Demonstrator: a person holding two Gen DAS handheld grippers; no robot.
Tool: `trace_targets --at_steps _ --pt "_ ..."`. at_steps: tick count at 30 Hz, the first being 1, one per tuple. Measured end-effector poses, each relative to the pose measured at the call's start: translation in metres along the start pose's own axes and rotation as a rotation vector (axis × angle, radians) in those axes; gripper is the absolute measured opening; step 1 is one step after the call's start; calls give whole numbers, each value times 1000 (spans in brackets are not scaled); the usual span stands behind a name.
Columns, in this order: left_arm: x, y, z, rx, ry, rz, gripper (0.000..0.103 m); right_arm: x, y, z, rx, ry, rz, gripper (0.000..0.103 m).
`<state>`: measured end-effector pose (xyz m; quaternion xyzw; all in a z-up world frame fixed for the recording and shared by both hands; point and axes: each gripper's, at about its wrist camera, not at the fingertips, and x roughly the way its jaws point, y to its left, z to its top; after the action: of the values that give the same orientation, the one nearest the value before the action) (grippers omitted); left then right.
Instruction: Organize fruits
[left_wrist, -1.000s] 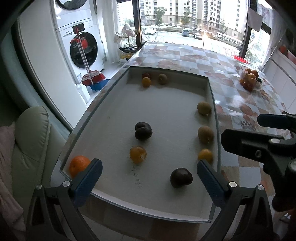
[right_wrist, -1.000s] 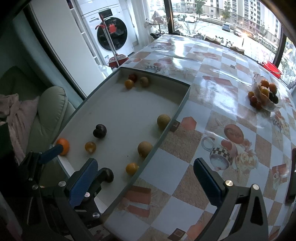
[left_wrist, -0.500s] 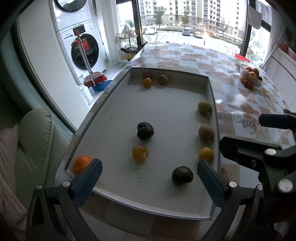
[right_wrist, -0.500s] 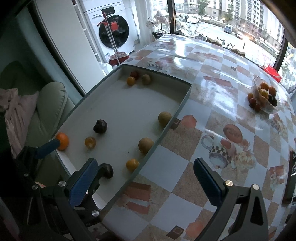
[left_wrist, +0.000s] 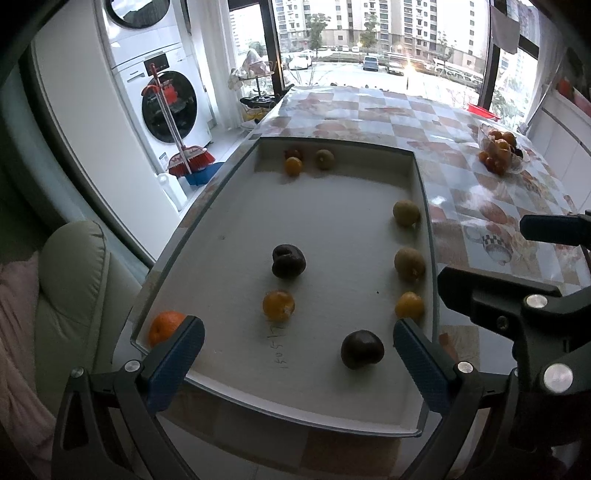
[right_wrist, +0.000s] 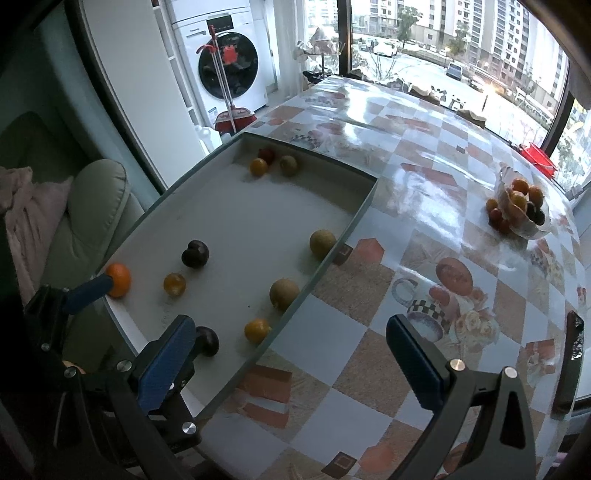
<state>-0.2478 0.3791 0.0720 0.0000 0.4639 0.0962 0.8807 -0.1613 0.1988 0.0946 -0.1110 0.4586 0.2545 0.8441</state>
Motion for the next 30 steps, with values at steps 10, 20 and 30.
trace_targets --at_steps 10,20,30 --pt "-1 -1 0 5 -4 0 103 -2 2 0 -11 -7 -9 103" --pt "0 -1 1 3 -1 3 103 -1 3 0 -33 -10 -30 103" --pt "0 -2 0 7 -5 5 103 0 7 -1 -46 -17 -37 103"
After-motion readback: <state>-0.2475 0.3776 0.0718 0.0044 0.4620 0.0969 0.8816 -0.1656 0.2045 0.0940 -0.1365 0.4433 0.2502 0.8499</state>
